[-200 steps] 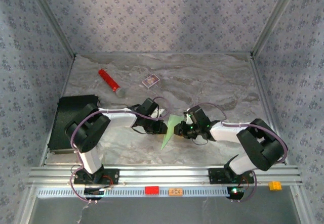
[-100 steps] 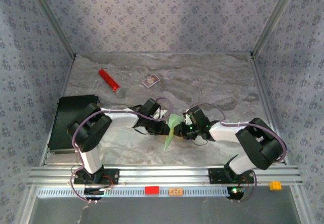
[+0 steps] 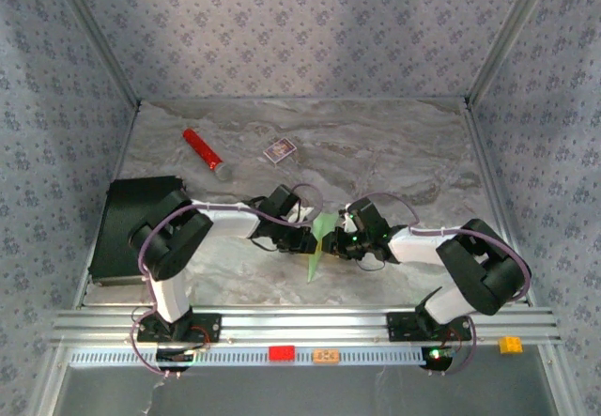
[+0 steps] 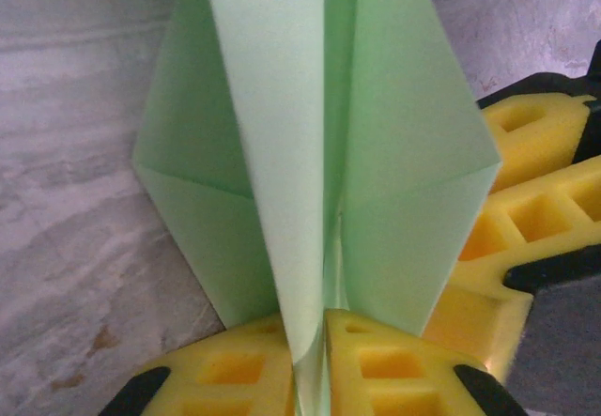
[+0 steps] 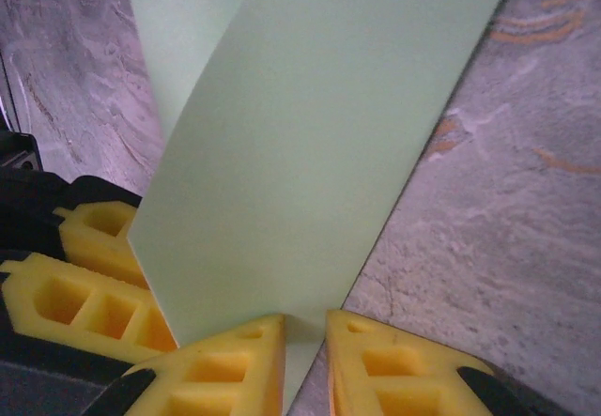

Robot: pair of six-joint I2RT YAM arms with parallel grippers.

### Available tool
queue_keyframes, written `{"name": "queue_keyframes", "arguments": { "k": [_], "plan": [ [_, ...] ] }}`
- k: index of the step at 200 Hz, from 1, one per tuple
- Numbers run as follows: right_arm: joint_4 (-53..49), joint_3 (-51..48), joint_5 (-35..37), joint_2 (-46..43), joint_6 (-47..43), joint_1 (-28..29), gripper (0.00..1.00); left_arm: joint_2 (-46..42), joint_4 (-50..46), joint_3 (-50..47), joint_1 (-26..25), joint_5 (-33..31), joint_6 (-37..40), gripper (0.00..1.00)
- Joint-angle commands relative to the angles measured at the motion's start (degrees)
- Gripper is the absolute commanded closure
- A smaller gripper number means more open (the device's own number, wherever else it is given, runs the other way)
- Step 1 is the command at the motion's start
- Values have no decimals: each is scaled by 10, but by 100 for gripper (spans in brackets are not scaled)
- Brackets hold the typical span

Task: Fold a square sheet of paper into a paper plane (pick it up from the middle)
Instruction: Turn over a paper plane at the center of the table.

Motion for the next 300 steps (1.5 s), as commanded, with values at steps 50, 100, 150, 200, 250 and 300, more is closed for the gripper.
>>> {"name": "queue_keyframes", "arguments": {
  "k": [50,100,150,200,250,300],
  "plan": [
    [-55,-11,39,-54,0,-11,79,-65,-25,10,-5,-78,3,98],
    [-89,-11,78,-105,-3,-27,77,-100,-164,56,-27,-276,11,100],
    [-81,-11,80,-105,5,-28,76,-88,-246,91,-40,-367,-4,100],
    [-68,-8,75,-98,7,-28,75,-70,-269,104,-43,-384,-13,100],
    [-33,-5,60,-79,18,-26,75,-58,-260,103,-44,-369,-17,99],
    [-33,6,62,-65,18,-23,75,-49,-259,100,-44,-366,-23,99]
  ]
}}
